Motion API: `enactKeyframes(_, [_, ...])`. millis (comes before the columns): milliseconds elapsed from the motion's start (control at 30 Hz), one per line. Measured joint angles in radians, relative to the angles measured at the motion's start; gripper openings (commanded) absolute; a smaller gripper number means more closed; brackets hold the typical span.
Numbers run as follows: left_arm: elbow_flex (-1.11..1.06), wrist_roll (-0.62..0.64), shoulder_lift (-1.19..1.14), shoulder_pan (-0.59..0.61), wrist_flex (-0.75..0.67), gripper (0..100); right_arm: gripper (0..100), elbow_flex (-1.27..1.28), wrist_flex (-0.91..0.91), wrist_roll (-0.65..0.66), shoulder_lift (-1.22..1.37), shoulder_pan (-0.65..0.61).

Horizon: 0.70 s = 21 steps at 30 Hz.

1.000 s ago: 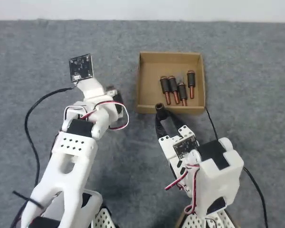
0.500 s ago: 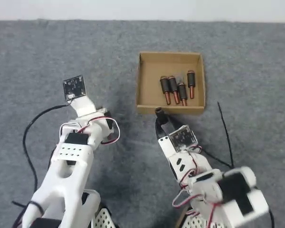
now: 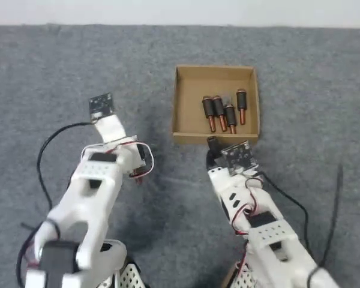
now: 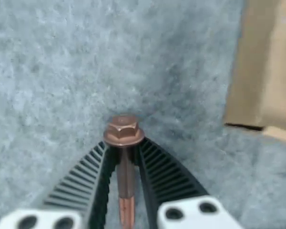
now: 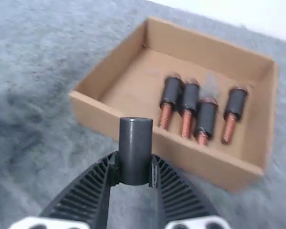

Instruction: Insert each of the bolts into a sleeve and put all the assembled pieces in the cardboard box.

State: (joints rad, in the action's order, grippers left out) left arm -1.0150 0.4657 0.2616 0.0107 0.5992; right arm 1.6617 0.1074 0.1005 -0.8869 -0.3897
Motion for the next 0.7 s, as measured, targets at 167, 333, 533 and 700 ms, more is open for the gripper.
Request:
enactKeyframes(167, [0.117,-0.061,-0.115,-0.002,0.100,1,0.6,0.011,-0.381,-0.006,-0.285,0.075])
enactKeyframes(333, [0.126,-0.064,-0.118,0.000,0.106,1,0.6,0.020,-0.704,-0.006,-0.529,0.181])
enactKeyframes(533, [0.126,-0.064,-0.118,0.000,0.106,1,0.6,0.020,-0.845,0.061,-0.620,0.262])
enactKeyframes(700, [0.126,-0.064,-0.118,0.000,0.106,1,0.6,0.006,-0.859,0.069,-0.574,0.288])
